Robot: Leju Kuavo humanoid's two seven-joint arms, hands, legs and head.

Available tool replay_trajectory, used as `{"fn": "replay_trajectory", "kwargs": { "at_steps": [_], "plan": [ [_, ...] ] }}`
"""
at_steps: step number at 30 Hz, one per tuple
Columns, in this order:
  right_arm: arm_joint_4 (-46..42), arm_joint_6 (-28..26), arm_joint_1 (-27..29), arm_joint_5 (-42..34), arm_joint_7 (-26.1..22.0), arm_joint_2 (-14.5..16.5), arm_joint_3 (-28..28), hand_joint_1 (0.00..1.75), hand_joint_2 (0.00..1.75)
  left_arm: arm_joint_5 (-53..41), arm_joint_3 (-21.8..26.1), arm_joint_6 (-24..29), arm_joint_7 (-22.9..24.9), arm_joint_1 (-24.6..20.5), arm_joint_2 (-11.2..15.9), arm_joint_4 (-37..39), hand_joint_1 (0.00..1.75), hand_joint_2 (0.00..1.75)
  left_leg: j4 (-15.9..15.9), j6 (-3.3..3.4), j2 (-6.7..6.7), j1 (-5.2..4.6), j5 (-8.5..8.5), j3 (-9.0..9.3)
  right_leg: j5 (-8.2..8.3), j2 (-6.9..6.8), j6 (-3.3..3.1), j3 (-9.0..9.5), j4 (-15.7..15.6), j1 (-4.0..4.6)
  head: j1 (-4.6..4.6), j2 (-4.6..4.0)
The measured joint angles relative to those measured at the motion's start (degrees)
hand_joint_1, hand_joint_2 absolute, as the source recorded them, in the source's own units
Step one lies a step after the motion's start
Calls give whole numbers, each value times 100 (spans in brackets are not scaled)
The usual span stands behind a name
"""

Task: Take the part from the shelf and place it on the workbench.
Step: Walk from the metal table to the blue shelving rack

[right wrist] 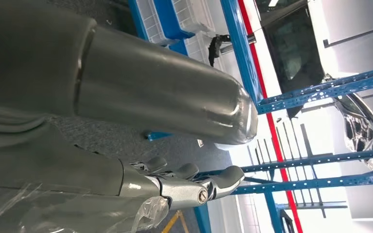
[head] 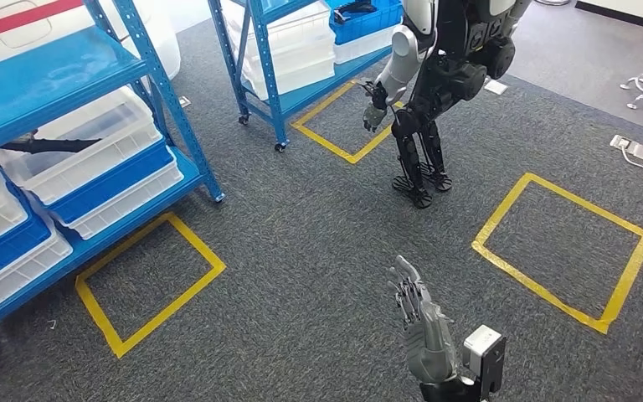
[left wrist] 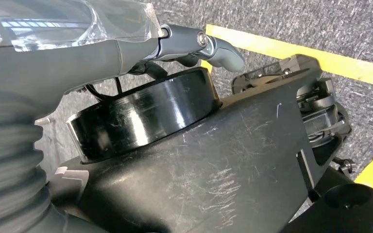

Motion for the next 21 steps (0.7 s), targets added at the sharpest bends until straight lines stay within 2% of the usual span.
{"fn": "replay_trajectory", "kwargs": {
  "at_steps": [2,4,5,6,7,8,9,11,12,13,15,16,18,19,20,21],
  "plan": [
    [-1,9,-2,1,-9,3,4,0,0,3,2,-5,0,-6,1,0,0,175,280,-47,223,4,-156,-132,-3,-140,-74,10,-8,11,-9,0],
    [-1,13,5,1,-13,3,6,0,0,6,4,-8,0,-43,0,0,0,175,1030,-88,534,-1,-501,-496,-21,-277,-122,16,-10,37,-18,0],
    [-1,18,8,1,-14,3,8,0,0,5,5,-9,-1,-67,-2,0,0,175,1440,-96,600,0,-652,-699,-33,-352,-139,19,-9,55,-18,0],
    [0,25,9,1,-15,3,13,0,0,3,6,-10,-1,-86,-3,0,0,175,1718,-88,629,-5,-723,-836,-47,-429,-153,28,-9,74,-19,0],
    [0,38,6,3,-16,3,19,0,0,1,6,-11,-2,-93,-5,0,0,175,1772,-66,641,-13,-683,-864,-61,-499,-163,42,-9,92,-18,0],
    [0,56,1,8,-18,4,25,0,0,-1,5,-11,-2,-91,-7,0,0,175,1582,-29,659,-29,-539,-771,-78,-568,-170,66,-11,113,-18,0],
    [-1,74,-6,15,-20,5,30,0,0,-2,4,-12,-1,-80,-7,0,0,175,1200,26,717,-58,-325,-586,-96,-631,-172,96,-14,132,-19,0],
    [-2,108,-19,35,-25,7,36,0,0,-3,2,-14,1,-58,-4,0,0,175,383,155,1017,-156,-12,-206,-124,-761,-167,147,-32,163,-19,0],
    [-2,121,-24,42,-27,7,37,0,0,-4,1,-19,5,-52,-2,0,0,175,140,206,1139,-205,47,-106,-131,-829,-161,156,-42,169,-19,0],
    [-1,133,-29,46,-27,7,38,0,0,-3,0,-24,10,-46,1,0,0,175,28,236,1199,-239,42,-76,-136,-902,-150,161,-53,168,-19,0],
    [-2,159,-47,49,-27,14,47,0,0,-2,-1,-41,21,-32,2,0,0,175,-69,262,1062,-238,76,-47,-154,-1022,-114,200,-85,169,-20,0],
    [-3,173,-56,51,-30,18,53,0,0,0,-1,-50,24,-23,-1,0,0,175,-138,263,979,-212,113,-1,-192,-943,-88,222,-56,166,-21,0],
    [-4,199,-64,59,-40,24,61,0,0,0,-1,-69,34,-22,-9,0,0,175,-255,260,821,-141,186,98,-419,-572,-29,95,326,153,-17,0],
    [-1,207,-61,61,-44,22,64,0,0,-1,-1,-77,38,-24,-14,0,0,175,-270,259,745,-123,193,111,-586,-376,-1,-75,689,133,-14,0],
    [4,211,-53,63,-47,21,66,0,0,-1,-1,-84,42,-23,-18,0,0,175,-266,261,664,-108,195,109,-741,-282,28,-280,1080,116,-11,0],
    [9,212,-42,62,-47,19,68,0,0,-1,-1,-90,43,-16,-23,0,0,175,-262,258,574,-97,193,110,-819,-250,59,-449,1371,96,-10,0]
  ]
}}
